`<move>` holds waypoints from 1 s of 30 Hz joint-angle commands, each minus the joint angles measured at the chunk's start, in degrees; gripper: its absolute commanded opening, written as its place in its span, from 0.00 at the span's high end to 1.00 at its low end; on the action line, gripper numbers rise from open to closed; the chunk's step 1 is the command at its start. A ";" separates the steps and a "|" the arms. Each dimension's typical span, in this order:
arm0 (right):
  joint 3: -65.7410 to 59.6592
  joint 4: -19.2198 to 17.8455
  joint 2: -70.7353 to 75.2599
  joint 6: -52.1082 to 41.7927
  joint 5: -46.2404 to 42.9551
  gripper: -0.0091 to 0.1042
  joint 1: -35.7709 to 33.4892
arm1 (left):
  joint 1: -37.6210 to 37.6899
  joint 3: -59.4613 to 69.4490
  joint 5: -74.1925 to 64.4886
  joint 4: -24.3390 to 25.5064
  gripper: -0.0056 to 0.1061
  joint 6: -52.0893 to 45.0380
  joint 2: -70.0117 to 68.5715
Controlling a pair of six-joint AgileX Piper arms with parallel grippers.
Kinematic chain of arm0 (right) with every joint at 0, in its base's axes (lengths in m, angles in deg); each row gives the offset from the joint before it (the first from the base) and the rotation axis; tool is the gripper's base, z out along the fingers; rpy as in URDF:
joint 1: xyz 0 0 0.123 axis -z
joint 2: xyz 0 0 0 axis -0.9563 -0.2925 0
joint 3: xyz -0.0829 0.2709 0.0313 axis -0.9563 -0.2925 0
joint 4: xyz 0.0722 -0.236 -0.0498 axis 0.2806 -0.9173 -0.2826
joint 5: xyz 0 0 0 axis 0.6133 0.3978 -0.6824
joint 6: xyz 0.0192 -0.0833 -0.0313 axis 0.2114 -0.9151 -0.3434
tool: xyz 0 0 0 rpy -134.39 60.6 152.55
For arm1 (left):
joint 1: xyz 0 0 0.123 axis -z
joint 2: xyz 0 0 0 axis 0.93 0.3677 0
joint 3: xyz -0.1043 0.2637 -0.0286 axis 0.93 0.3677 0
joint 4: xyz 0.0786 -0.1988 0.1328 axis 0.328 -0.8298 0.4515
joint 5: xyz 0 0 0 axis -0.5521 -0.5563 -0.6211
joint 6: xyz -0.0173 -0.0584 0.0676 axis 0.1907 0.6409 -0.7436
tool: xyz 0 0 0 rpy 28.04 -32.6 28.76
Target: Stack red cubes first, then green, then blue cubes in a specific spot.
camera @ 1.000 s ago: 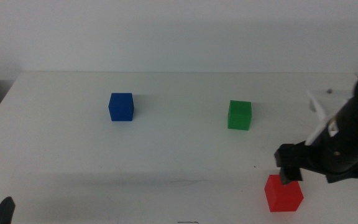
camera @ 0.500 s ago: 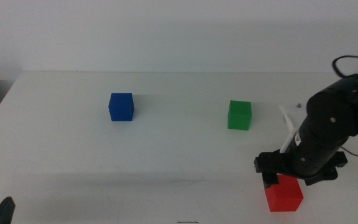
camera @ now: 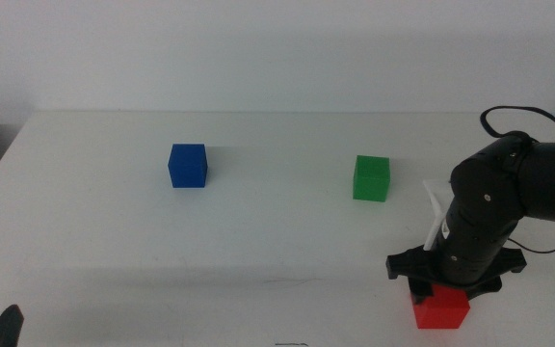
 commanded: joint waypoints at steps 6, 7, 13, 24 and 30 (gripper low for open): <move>8.64 -2.15 2.84 7.48 5.60 0.93 -5.53 | 0.20 -0.18 4.72 -0.61 0.13 0.07 -1.18; 10.60 -2.85 2.17 8.38 6.44 0.93 -6.38 | 0.20 -0.18 4.72 -0.61 0.13 0.07 -1.18; 23.45 -4.13 -4.82 11.35 11.60 0.93 -10.85 | 0.20 -0.18 4.72 -0.61 0.13 0.07 -1.18; 45.48 -3.96 -19.91 11.18 19.70 0.93 -15.13 | 0.20 -0.18 4.72 -0.61 0.13 0.07 -1.18; 49.46 -3.92 -23.78 11.04 19.07 0.93 -15.67 | 0.20 -0.18 4.72 -0.61 0.13 0.07 -1.18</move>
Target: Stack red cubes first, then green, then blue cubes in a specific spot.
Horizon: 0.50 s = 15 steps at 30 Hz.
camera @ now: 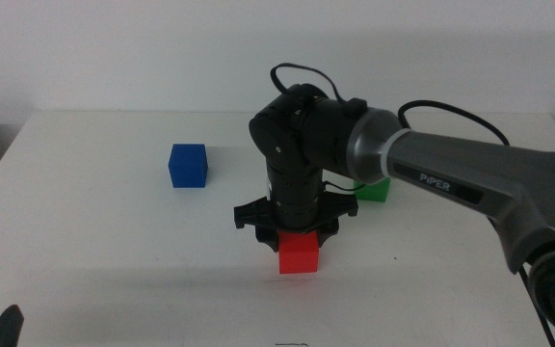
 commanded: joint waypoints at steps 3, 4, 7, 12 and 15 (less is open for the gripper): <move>2.16 -1.37 2.28 -0.25 -0.55 0.93 -0.02 | 0.20 -0.18 4.77 -0.61 0.13 0.07 -1.18; 2.16 -1.38 2.09 -0.25 -0.76 0.93 -0.02 | 0.20 -0.18 4.77 -0.61 0.13 0.07 -1.18; 2.16 -1.15 1.78 -0.25 -0.91 0.93 -0.14 | 0.20 -0.18 4.77 -0.61 0.13 0.07 -1.18; 2.16 -0.98 1.74 0.04 -2.21 0.74 -0.14 | 0.20 -0.18 4.77 -0.61 0.13 0.07 -1.18; 2.16 -0.63 1.74 0.18 -2.48 0.59 -0.14 | 0.20 -0.18 4.77 -0.61 0.13 0.07 -1.18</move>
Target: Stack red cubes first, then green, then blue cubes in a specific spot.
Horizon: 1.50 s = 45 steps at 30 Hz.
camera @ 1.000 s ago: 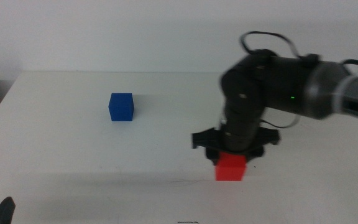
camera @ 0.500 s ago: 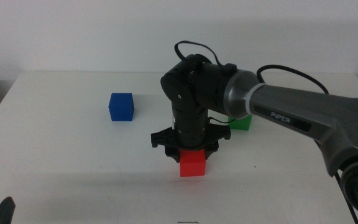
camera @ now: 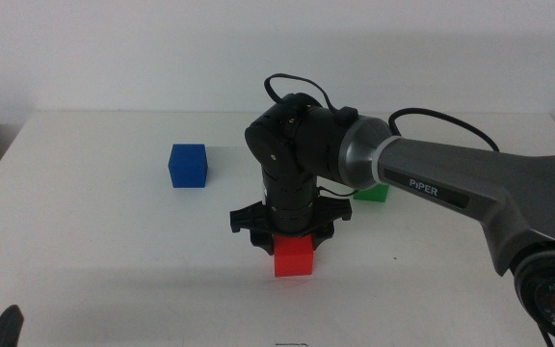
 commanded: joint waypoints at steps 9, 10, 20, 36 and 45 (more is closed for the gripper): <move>1.53 -0.96 7.17 0.14 -0.02 0.16 -0.42 | 0.20 -0.18 4.77 -0.61 0.13 0.07 -1.18; 1.53 -1.79 8.68 0.14 0.11 0.15 -0.40 | 0.20 -0.18 4.77 -0.61 0.13 0.07 -1.18; 1.59 -10.98 15.55 -1.61 -2.23 0.15 7.69 | 0.20 -0.18 4.77 -0.61 0.13 0.07 -1.18; 1.59 -16.22 9.36 -1.56 -13.41 0.15 17.80 | 0.20 -0.18 4.77 -0.61 0.13 0.07 -1.18; 1.59 -13.55 5.66 -1.38 -15.73 0.15 18.56 | 0.20 -0.18 4.77 -0.61 0.13 0.07 -1.18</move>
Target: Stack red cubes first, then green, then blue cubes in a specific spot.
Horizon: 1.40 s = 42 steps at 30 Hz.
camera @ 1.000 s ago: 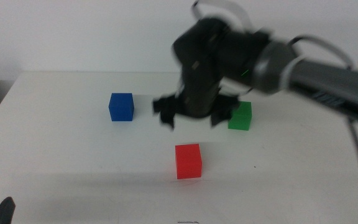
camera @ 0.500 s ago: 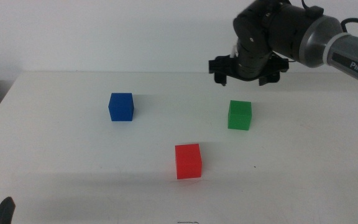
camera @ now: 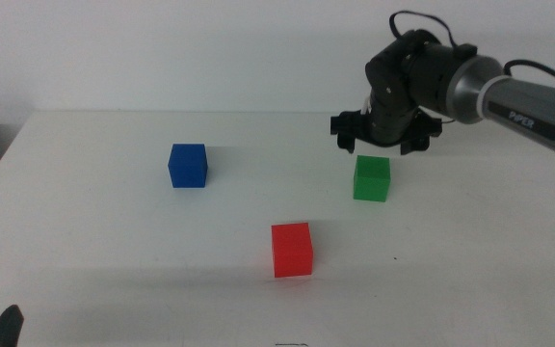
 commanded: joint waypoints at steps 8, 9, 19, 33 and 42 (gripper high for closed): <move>1.57 0.44 0.81 -0.48 -1.76 0.15 0.68 | 0.20 -0.18 4.77 -0.61 0.13 0.07 -1.18; 1.57 0.70 0.51 -0.48 -1.70 0.16 0.68 | 0.20 -0.18 4.77 -0.61 0.13 0.07 -1.18; 1.57 3.18 -1.20 -0.48 -0.29 0.51 1.73 | 0.20 -0.18 4.77 -0.61 0.13 0.07 -1.18; 1.39 1.52 11.96 -2.85 9.19 0.93 -10.89 | 0.20 -0.18 4.77 -0.61 0.13 0.07 -1.18; 1.39 1.48 11.96 1.38 13.78 0.93 -19.25 | 0.20 -0.18 4.77 -0.61 0.13 0.07 -1.18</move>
